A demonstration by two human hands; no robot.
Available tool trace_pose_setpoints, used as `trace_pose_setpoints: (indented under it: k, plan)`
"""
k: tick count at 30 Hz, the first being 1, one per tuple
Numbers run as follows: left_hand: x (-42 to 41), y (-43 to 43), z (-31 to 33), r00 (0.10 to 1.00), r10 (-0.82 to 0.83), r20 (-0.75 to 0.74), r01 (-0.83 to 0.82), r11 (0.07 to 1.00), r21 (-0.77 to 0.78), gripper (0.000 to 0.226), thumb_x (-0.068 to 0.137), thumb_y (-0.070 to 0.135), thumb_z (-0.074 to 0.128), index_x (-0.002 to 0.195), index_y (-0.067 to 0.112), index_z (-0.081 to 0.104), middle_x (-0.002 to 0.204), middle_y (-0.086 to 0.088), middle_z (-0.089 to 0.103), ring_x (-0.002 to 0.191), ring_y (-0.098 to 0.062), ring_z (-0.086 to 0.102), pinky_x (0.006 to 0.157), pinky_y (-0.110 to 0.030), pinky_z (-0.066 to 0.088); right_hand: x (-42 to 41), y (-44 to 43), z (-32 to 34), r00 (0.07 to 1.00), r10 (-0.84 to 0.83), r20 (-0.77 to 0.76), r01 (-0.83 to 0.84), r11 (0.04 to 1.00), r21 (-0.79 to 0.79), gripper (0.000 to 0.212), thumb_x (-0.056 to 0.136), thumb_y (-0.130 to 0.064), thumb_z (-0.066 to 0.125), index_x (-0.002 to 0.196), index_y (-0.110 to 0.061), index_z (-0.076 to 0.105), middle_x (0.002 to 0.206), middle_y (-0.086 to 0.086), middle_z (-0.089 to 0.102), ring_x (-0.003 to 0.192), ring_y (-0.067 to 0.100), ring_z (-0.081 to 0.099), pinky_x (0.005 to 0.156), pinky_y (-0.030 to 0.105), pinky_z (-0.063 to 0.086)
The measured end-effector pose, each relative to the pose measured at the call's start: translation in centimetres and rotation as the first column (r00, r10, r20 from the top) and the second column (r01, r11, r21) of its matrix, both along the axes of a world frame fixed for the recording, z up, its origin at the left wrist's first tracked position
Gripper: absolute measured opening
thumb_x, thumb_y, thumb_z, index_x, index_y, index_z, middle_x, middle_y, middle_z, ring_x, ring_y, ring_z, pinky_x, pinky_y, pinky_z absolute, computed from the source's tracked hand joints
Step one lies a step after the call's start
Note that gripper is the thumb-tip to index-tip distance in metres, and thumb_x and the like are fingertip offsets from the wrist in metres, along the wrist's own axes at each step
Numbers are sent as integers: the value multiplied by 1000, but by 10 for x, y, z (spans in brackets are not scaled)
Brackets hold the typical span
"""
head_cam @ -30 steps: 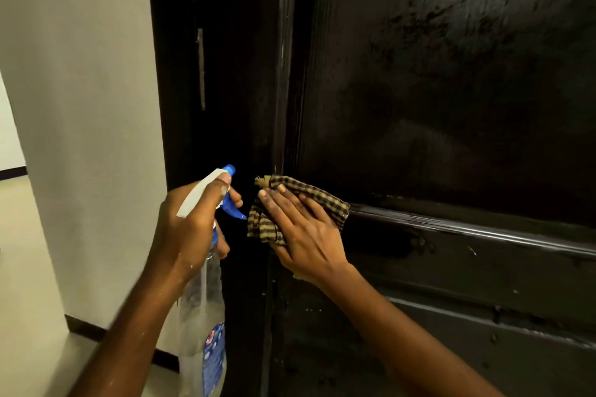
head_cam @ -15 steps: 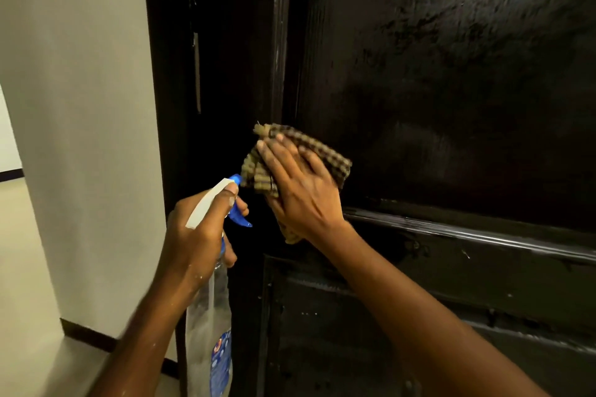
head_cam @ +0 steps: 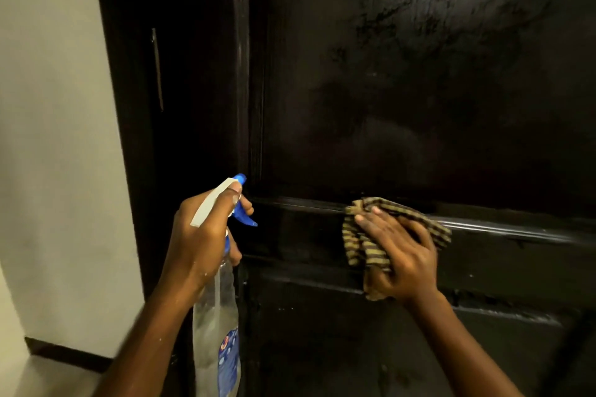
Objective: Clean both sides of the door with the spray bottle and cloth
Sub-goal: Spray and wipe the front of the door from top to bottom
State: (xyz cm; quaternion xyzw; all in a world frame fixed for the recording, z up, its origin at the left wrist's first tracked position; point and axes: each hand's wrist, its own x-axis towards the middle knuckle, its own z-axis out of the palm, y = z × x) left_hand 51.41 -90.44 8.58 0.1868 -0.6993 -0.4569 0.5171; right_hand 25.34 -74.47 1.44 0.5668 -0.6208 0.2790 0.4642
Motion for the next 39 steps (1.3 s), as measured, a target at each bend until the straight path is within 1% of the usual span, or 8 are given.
trace_pose_setpoints:
  k: [6,11,14,18,24,33,36,39]
  plan:
    - [-27,16,1,998,-68,18,69,997,-34,42,99,45,43,79,17,67,66,-30,62,36,-32,54,43,-33,48,8,-6,-15,969,64,238,7,958,-285,52,99,-38,34,129,-9,66,139,4,61,139,16,50,106,44,33]
    - [-35,24,-1,998,-55,28,56,998,-20,44,91,50,40,83,15,66,51,-18,60,36,-28,54,44,-29,49,45,-56,-1,990,-83,110,74,994,82,69,87,-42,47,153,-23,43,158,-5,40,150,10,29,114,33,25]
    - [-37,26,-3,998,-46,53,47,999,-19,45,91,50,39,85,14,66,44,-14,56,36,-26,54,46,-30,50,41,-51,1,989,-140,50,131,980,153,70,91,-44,48,157,-26,35,160,-6,36,152,8,24,115,30,23]
    - [-45,26,-2,996,-53,69,55,998,-34,41,103,39,41,84,12,66,46,-15,57,36,-28,54,48,-35,51,1,-7,-13,986,-97,132,115,984,-134,59,90,-36,44,146,-17,51,149,1,52,147,13,36,109,32,30]
    - [-59,36,-1,991,-92,96,97,994,-47,39,102,33,41,83,10,66,52,-5,62,35,-26,54,44,-33,50,-35,31,-25,950,73,304,122,810,-574,47,86,-14,40,126,-2,63,133,12,62,142,19,46,109,49,33]
    - [-93,62,9,968,-233,97,238,971,-40,42,103,34,43,81,7,66,52,-4,62,34,-26,51,44,-33,47,-16,25,-12,986,32,162,-6,988,-154,51,94,-36,37,134,-18,64,142,-3,59,141,12,47,109,31,29]
    - [-108,74,7,958,-272,89,277,960,-42,42,103,32,42,80,6,66,45,-6,56,33,-28,50,42,-30,46,-44,66,-10,984,31,177,17,965,-261,51,100,-41,32,126,-15,67,133,2,66,135,14,53,104,38,36]
    - [-119,84,6,944,-321,78,325,945,-45,43,103,36,44,80,8,66,49,-13,58,33,-29,50,40,-30,45,-78,115,-15,966,7,258,137,833,-536,41,90,-18,40,112,-6,72,121,10,70,126,21,61,98,50,44]
